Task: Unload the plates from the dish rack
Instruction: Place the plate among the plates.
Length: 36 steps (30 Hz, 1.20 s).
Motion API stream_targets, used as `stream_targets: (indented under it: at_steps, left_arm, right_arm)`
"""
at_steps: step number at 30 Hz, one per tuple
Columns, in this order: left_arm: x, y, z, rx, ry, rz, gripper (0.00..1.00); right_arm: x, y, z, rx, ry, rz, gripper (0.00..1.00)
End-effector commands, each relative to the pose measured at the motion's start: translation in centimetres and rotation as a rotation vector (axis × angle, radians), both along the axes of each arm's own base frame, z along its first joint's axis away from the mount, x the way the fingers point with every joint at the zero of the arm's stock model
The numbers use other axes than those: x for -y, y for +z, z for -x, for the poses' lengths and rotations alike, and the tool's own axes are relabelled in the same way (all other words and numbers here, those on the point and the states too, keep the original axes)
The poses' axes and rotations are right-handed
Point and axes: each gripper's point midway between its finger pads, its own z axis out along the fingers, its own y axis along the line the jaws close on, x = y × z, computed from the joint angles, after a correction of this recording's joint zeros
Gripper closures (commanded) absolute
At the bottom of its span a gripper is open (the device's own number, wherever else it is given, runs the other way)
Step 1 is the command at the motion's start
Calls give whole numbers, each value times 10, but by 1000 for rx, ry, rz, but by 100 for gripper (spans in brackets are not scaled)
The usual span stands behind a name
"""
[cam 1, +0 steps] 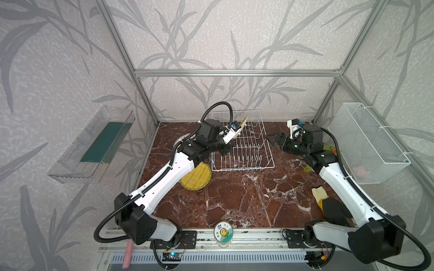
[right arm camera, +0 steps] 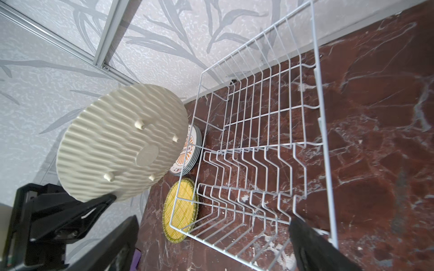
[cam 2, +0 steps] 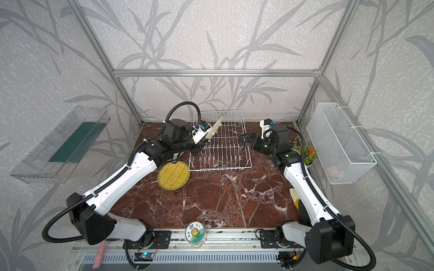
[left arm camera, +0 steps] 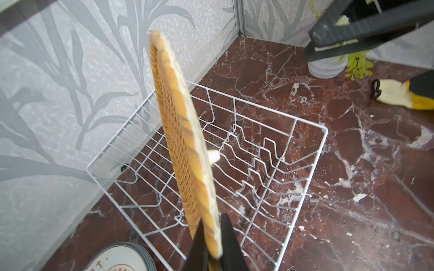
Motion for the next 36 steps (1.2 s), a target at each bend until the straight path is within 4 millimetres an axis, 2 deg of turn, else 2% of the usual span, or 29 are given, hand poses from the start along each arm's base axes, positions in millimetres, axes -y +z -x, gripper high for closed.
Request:
stream_targets:
  at_steps: [1,7,9,13,18,23,26,30,36]
  left_arm:
    - [5,20,12,241,-157,-106,100]
    - [4,-3,26,303,-263,-278,100]
    - [4,-9,27,341,-277,-322,100]
    - [7,-18,32,426,-317,-392,100]
    - [10,-28,32,530,-345,-507,100]
    - [11,-26,28,606,-329,-529,100]
    - [11,-25,23,663,-291,-517,100]
    - [7,-25,22,666,-270,-526,100]
    - [2,-30,18,663,-245,-554,100]
  right_arm:
    - [-12,22,-8,9,-24,-70,1]
    - [-29,30,-17,-4,-42,-110,1]
    - [-34,26,-20,-29,-50,-113,0]
    - [-47,9,-24,-116,-40,-131,6]
    - [-65,0,-26,-174,-4,-130,14]
    - [-72,-16,-25,-244,15,-113,28]
    - [-70,-23,-23,-269,12,-98,29]
    - [-58,-29,-18,-265,-21,-30,22]
    - [-36,-21,-15,-212,-77,32,16]
